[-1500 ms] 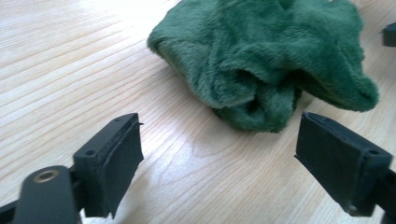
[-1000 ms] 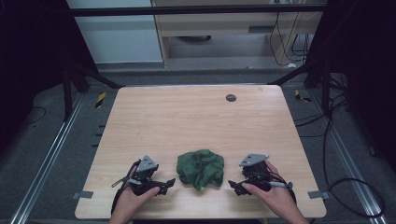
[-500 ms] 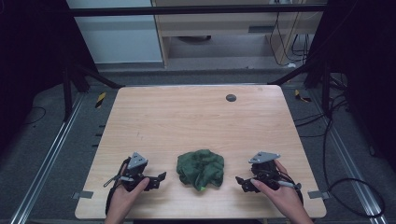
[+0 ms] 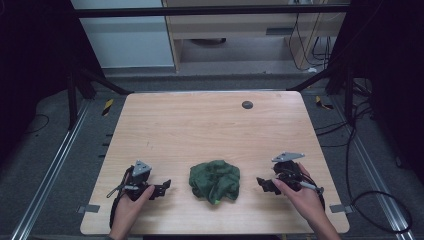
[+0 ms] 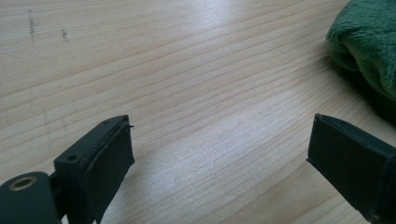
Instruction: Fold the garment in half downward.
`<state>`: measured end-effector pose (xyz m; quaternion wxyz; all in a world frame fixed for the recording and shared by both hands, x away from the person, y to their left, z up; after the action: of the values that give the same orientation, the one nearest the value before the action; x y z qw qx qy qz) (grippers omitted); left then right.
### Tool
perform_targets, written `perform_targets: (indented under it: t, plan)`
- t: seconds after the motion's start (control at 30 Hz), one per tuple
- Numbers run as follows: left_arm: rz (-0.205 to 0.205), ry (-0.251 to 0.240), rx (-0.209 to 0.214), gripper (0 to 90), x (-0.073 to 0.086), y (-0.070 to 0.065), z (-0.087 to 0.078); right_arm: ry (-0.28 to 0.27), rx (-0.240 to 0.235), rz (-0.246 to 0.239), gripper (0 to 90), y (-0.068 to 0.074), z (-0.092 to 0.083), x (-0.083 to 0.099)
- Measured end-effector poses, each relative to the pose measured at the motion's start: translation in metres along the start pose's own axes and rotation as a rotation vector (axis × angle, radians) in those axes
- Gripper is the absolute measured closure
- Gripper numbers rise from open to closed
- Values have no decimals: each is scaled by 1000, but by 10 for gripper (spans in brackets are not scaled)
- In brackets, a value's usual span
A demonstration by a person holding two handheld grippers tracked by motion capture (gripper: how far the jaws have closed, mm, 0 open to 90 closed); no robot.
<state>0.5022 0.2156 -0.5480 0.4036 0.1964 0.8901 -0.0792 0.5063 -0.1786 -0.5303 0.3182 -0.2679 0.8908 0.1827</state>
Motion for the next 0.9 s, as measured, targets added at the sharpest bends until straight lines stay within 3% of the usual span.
perform_targets:
  t: [0.47,0.6,0.7,0.9]
  plan:
    - [-20,40,-24,69,-4,19,20,-23,61,55,72,-39,14,-37]
    - [-6,35,-63,69,-12,28,27,-17,64,74,69,-46,20,-42]
    - [-24,31,-65,79,-17,33,33,-1,52,83,61,-49,26,-42]
    - [-20,32,-85,82,-22,41,43,0,89,98,66,-60,36,-43]
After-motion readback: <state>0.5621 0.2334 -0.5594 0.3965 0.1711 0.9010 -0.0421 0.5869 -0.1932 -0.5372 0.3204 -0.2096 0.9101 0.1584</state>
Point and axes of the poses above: each handheld gripper's, and its own axes: z roughly forward along the jaws, x roughly out of its underside, y roughly to its left, the point moved 8 cm from there along z, roughly forward along the jaws, and after that the axes turned 8 degrees about -x, right-handed, at the moved point
